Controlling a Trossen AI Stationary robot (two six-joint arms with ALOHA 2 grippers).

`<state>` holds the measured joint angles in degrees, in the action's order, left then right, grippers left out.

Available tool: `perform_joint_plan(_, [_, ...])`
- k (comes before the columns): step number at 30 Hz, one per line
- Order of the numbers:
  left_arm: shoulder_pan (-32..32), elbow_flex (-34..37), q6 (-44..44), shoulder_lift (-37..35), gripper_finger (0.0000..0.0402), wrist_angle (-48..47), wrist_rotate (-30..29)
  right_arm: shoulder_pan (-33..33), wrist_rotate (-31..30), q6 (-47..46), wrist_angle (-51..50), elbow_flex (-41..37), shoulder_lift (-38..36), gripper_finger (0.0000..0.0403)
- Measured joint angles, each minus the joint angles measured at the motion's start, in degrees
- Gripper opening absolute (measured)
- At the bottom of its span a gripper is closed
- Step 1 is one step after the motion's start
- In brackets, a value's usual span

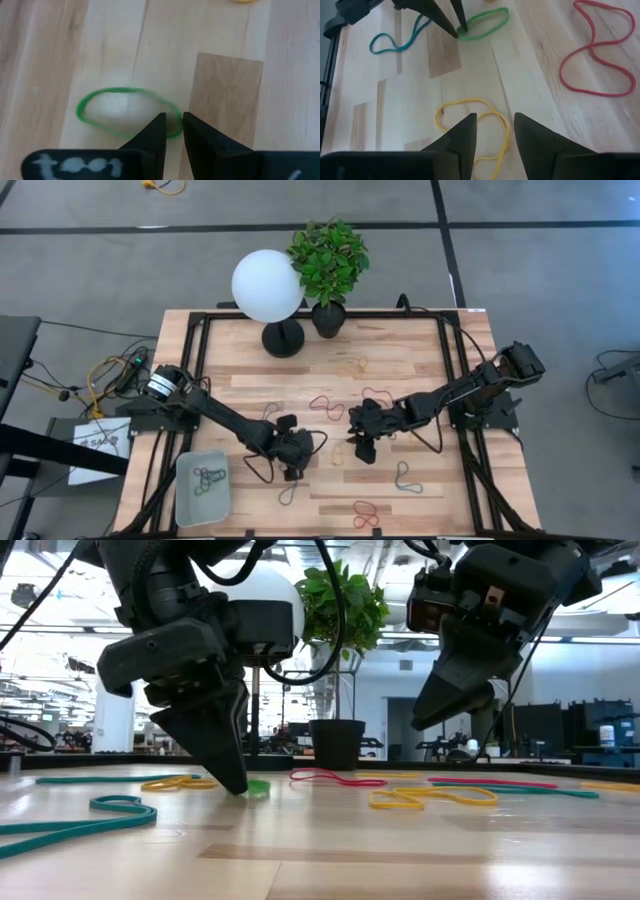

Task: Pick and place items into bin
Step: Put the green rubber band into the gray bin

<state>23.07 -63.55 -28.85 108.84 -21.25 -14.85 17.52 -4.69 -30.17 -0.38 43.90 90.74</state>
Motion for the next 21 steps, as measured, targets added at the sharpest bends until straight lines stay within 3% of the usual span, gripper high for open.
perform_joint_plan(7, [-0.4,0.0,0.0,0.0,0.0052,1.6,0.0,0.0,-0.1,0.1,0.0,0.0,0.0,0.0124])
perform_joint_plan(13, [-1.6,0.0,-0.2,0.0,0.0006,1.7,0.0,0.0,-0.1,0.1,0.0,0.0,0.0,0.0124])
perform_joint_plan(21, [-2.4,-0.2,-0.6,0.0,0.0000,1.3,1.7,0.0,-0.1,0.1,0.0,0.0,0.0,0.0124])
